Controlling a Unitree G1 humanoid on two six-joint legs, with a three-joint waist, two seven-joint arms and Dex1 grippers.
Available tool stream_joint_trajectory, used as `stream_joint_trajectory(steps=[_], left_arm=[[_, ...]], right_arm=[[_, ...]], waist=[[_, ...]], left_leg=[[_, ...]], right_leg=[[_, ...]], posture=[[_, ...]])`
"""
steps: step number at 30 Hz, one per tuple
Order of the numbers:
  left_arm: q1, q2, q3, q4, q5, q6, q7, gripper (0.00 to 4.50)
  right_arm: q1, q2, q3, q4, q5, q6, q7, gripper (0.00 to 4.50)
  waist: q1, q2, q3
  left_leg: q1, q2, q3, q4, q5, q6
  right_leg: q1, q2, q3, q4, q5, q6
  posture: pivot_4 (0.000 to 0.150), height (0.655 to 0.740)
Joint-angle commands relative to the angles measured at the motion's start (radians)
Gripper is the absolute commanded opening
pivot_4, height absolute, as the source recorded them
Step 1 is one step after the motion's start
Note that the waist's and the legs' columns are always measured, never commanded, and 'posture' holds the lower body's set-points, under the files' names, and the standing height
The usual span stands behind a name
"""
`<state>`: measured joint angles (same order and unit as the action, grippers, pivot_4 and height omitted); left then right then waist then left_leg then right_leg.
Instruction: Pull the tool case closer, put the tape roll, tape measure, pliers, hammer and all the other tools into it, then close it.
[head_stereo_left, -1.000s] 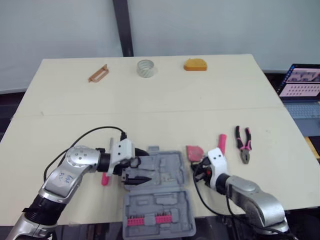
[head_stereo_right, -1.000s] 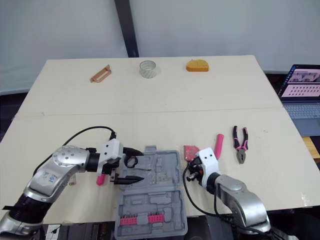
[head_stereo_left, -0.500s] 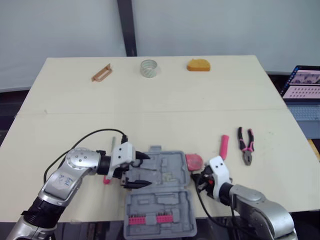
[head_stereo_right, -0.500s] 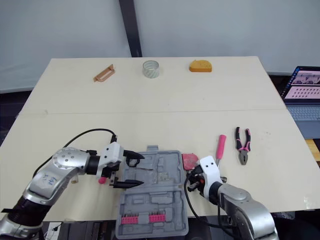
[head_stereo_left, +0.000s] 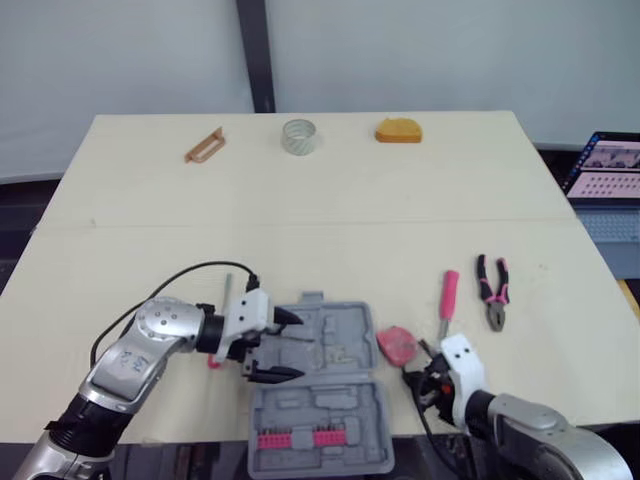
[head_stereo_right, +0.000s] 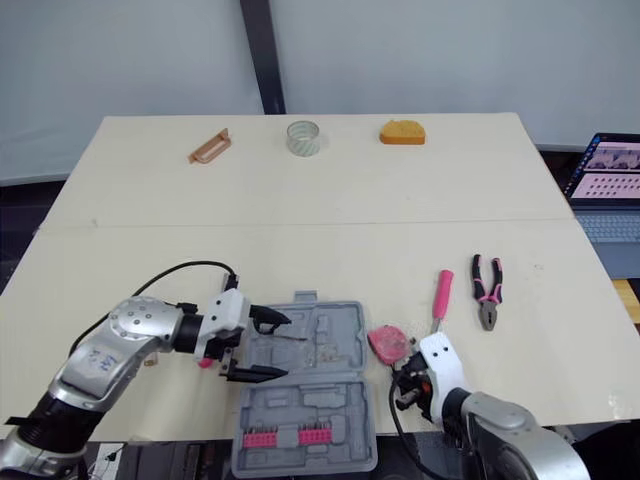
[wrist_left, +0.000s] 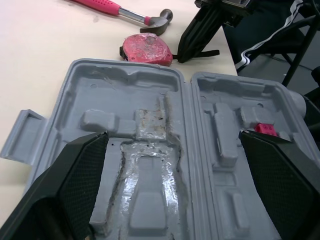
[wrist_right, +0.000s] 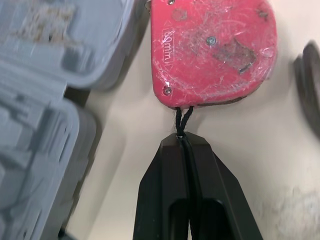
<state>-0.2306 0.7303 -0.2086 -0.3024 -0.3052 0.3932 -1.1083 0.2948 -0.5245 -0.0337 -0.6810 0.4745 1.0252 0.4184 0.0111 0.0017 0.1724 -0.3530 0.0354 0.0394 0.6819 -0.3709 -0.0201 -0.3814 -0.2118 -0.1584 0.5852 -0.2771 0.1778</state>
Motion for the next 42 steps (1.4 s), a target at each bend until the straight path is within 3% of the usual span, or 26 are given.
stream_joint_trajectory(steps=[1,22,27,31,36,42], left_arm=[[0.003,0.018,-0.006,-0.029,0.005,-0.011,-0.016,4.50],[0.051,0.040,-0.003,-0.067,-0.006,-0.013,-0.026,4.50],[0.047,0.034,-0.014,-0.068,-0.007,-0.046,-0.045,4.50],[0.039,0.020,-0.039,-0.064,0.017,-0.106,-0.056,4.50],[0.051,-0.011,-0.065,-0.049,0.060,-0.222,-0.046,4.50],[0.056,-0.049,-0.086,0.002,0.122,-0.366,-0.029,4.50]], right_arm=[[0.030,-0.027,-0.006,-0.044,0.037,-0.003,0.043,0.05],[0.065,-0.106,-0.007,-0.038,0.127,-0.007,0.092,0.05],[0.072,-0.230,-0.088,-0.087,0.210,0.000,0.206,2.36],[0.059,-0.383,-0.118,-0.072,0.167,-0.167,0.397,4.46],[-0.067,-0.513,-0.007,0.152,-0.068,-0.622,0.665,4.46],[-0.320,-0.476,0.186,0.472,-0.251,-0.957,0.840,4.46]], waist=[[0.003,0.000,0.000],[0.014,0.000,0.000],[0.015,0.000,0.000],[0.015,0.000,0.000],[0.013,-0.001,0.000],[0.012,-0.001,0.000]], left_leg=[[0.000,0.000,0.000,0.000,0.000,0.000],[0.000,0.000,0.000,0.001,0.000,0.000],[0.000,0.000,0.000,0.001,0.000,0.000],[0.000,0.000,0.000,0.001,0.000,0.000],[0.001,0.000,0.000,0.001,0.000,0.000],[0.001,0.000,0.000,0.002,0.000,0.000]], right_leg=[[0.000,0.000,0.000,0.000,0.000,0.000],[0.000,0.000,0.000,0.000,0.000,0.000],[0.001,0.000,0.000,-0.001,0.000,0.000],[0.002,0.000,0.000,-0.001,0.000,0.000],[0.004,0.000,0.000,-0.003,0.000,0.000],[0.004,0.000,-0.001,-0.003,0.000,0.000]], posture=[[0.150,0.7400],[0.150,0.7400],[0.150,0.7400],[0.150,0.7400],[0.150,0.7400],[0.150,0.7400]])
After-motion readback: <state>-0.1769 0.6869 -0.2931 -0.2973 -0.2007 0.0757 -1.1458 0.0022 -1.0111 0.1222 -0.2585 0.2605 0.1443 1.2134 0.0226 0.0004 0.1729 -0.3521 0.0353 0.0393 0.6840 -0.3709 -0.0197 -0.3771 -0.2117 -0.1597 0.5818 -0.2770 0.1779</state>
